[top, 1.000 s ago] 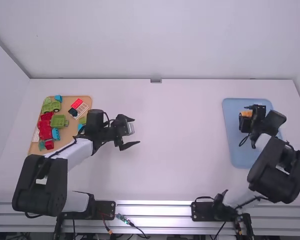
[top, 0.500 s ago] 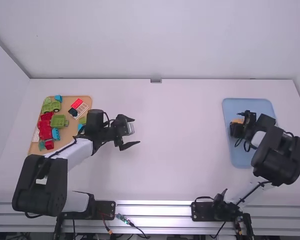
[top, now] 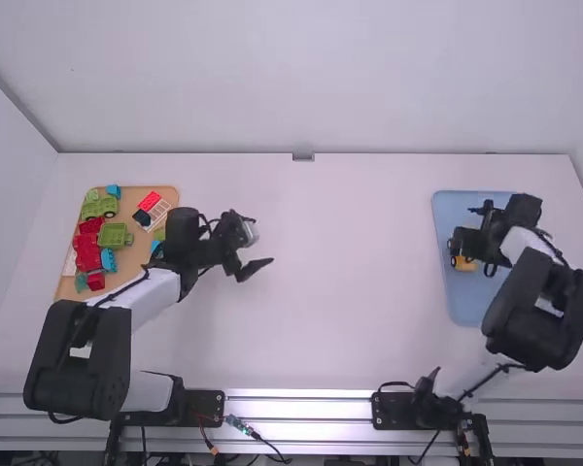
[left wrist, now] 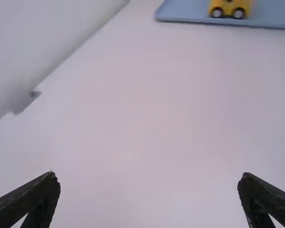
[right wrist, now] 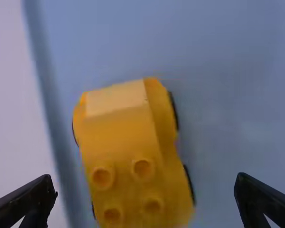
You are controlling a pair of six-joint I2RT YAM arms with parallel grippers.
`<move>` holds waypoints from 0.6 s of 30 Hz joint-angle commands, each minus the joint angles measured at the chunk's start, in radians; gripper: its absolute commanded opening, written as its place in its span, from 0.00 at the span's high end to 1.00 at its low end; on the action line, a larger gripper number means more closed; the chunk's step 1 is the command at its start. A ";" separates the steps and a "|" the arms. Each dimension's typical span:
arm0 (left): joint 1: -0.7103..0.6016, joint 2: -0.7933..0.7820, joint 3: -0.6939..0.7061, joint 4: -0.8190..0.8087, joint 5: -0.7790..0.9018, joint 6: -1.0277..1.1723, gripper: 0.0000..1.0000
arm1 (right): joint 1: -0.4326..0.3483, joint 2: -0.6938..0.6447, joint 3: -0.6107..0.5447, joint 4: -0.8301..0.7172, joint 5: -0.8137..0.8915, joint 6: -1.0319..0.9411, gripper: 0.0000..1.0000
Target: Assemble lego blocks to make yellow taxi
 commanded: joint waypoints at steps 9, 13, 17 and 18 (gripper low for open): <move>-0.001 -0.048 0.135 -0.254 -0.444 -0.602 0.01 | 0.171 -0.231 0.171 -0.251 0.085 0.123 0.01; -0.001 -0.074 0.265 -0.520 -0.487 -0.639 0.01 | 0.285 -0.296 0.171 -0.323 0.081 0.136 0.01; 0.002 -0.088 0.360 -0.693 -0.490 -0.636 0.01 | 0.373 -0.321 0.168 -0.384 0.083 0.138 0.01; 0.010 -0.096 0.352 -0.685 -0.497 -0.628 0.02 | 0.381 -0.328 0.160 -0.377 0.079 0.146 0.02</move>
